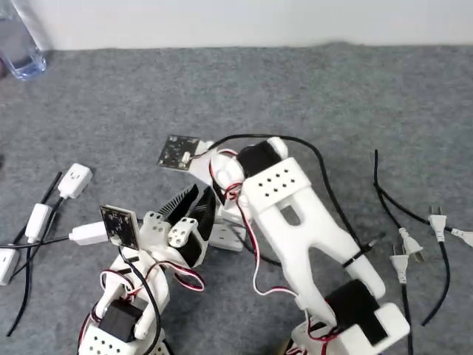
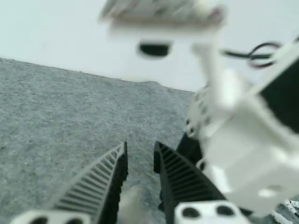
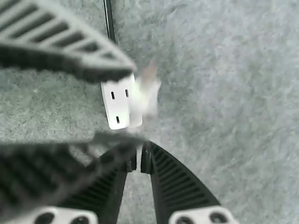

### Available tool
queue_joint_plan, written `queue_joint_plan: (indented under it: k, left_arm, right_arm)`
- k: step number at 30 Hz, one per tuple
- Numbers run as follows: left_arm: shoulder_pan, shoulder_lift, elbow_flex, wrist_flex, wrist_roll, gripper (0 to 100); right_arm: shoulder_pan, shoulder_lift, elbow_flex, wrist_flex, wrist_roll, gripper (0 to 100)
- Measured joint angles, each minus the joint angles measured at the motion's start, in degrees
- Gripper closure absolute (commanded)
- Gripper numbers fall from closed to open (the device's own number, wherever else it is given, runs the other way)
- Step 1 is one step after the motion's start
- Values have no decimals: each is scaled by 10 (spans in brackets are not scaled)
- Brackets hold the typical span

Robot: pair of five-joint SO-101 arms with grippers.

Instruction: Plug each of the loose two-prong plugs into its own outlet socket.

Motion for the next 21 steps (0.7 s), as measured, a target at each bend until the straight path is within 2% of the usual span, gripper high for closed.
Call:
queue_joint_plan:
  k: [8,11,15,18,21]
  left_arm:
    - [0,0,0,23,0,913]
    - [-9,0,0,26,0,913]
    - [-90,0,0,26,-1,913]
    - [-175,0,0,35,-40,913]
    - [-276,0,0,78,-70,913]
  right_arm:
    - [-3,4,-11,9,14,990]
    - [29,10,-14,-4,19,986]
    - [75,52,-14,-34,41,899]
    - [74,100,-14,-62,69,825]
    - [72,147,-33,-76,93,835]
